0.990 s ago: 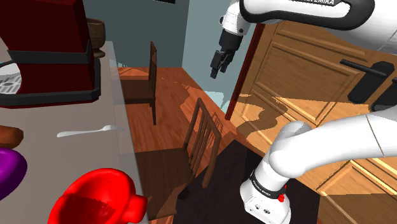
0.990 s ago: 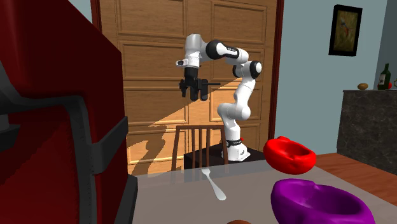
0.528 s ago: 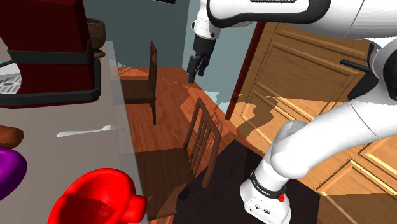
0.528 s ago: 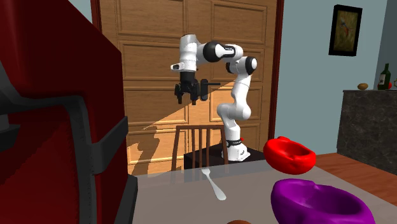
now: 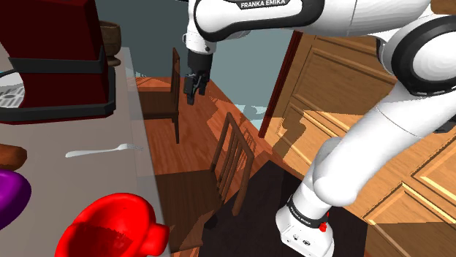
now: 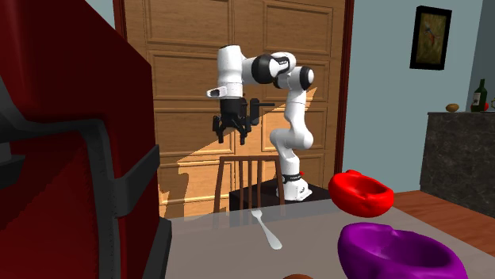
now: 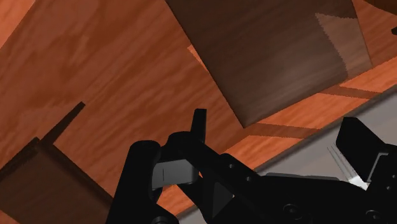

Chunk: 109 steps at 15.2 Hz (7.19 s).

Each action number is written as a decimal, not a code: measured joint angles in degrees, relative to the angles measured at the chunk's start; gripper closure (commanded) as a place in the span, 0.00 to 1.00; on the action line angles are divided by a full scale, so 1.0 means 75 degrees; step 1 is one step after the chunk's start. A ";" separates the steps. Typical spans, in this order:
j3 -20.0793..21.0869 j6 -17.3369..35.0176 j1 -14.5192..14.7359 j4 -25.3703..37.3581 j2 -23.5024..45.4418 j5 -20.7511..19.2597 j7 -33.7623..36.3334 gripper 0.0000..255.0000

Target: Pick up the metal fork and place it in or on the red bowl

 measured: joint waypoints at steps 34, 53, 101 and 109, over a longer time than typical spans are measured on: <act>0.1194 -0.0135 0.1689 0.4930 0.5965 -0.0716 0.0009 0.00; 0.1210 -0.0581 0.1682 0.5244 0.5827 -0.0687 0.0000 1.00; 0.2367 -0.1188 0.2919 0.2483 0.2156 0.0403 0.2357 1.00; 0.2665 -0.0505 0.3215 0.1439 0.1702 0.0648 0.2837 1.00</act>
